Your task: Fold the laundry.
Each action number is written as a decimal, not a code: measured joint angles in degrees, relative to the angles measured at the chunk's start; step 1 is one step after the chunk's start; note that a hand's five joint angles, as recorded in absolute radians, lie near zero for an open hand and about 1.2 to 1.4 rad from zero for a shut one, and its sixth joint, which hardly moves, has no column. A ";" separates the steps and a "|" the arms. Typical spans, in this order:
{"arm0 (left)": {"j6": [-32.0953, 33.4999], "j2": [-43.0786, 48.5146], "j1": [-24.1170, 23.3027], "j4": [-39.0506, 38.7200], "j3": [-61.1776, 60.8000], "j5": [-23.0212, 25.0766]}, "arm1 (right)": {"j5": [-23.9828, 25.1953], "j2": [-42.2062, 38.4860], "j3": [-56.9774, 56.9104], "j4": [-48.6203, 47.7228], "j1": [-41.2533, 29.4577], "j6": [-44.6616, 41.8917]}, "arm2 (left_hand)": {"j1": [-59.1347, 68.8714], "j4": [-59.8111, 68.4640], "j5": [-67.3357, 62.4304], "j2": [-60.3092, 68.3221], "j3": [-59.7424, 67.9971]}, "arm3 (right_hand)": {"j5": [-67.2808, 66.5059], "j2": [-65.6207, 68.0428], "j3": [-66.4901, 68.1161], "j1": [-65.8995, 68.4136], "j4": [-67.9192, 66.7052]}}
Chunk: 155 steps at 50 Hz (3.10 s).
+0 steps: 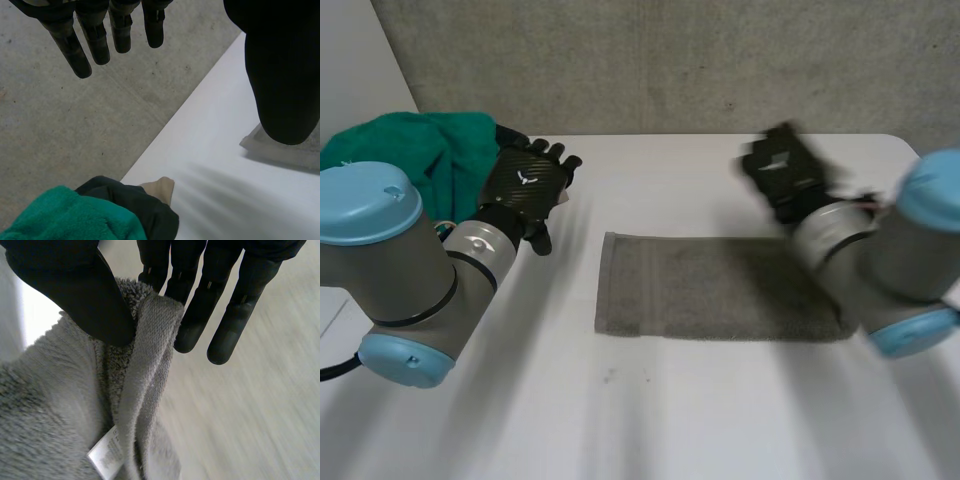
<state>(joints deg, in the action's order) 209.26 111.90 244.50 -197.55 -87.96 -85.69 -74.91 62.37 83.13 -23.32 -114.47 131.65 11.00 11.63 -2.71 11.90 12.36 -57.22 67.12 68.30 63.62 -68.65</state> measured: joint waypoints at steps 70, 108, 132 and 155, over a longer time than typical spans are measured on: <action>-16.14 3.67 -10.44 0.35 9.53 -5.53 | -0.63 1.26 7.67 4.97 -5.90 29.32 | 0.00 0.00 0.00 0.00 0.00 | 54.48 -54.81 -56.01 -50.73 56.25; -4.53 21.81 -18.06 16.31 18.97 -15.78 | -5.45 -10.31 -5.60 25.68 0.44 33.27 | 0.36 0.60 0.43 0.53 0.43 | 54.48 -54.81 -56.01 -50.74 56.25; -21.90 2.68 -10.37 13.59 15.13 21.49 | -5.01 1.15 13.70 17.98 2.43 52.65 | 0.37 0.63 0.50 0.53 0.43 | 54.49 -54.81 -56.01 -50.74 56.26; -22.75 1.56 -10.76 13.45 14.72 21.65 | -4.91 -8.79 7.31 11.46 -3.57 59.64 | 0.37 0.70 0.33 0.56 0.43 | 11.46 -16.10 -18.21 -20.27 10.26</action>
<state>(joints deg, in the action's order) 186.51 113.46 233.74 -184.10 -73.24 -64.04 -79.82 53.58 90.44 -11.86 -118.04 191.29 11.37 12.33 -2.38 12.46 12.79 -45.76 51.02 50.10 43.35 -58.39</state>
